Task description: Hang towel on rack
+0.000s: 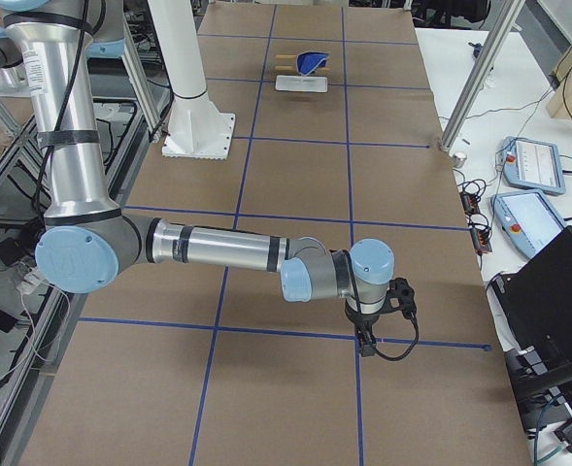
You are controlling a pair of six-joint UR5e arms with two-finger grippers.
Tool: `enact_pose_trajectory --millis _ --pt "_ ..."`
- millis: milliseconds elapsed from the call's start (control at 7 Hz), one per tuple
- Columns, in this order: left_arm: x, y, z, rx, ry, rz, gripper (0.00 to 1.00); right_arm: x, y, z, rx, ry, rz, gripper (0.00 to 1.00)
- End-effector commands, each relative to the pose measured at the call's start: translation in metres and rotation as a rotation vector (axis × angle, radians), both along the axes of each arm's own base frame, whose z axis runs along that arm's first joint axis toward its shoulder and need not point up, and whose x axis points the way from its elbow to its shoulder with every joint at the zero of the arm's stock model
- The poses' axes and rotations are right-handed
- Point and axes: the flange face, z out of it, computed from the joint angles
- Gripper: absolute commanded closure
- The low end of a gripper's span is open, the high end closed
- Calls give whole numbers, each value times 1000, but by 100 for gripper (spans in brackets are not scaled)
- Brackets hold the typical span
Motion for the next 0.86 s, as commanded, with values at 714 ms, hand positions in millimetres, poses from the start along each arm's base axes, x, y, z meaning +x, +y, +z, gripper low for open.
enact_pose_trajectory --millis 714 --pt "-25 59 4 -40 163 -52 2 12 1 3 11 14 -24 0"
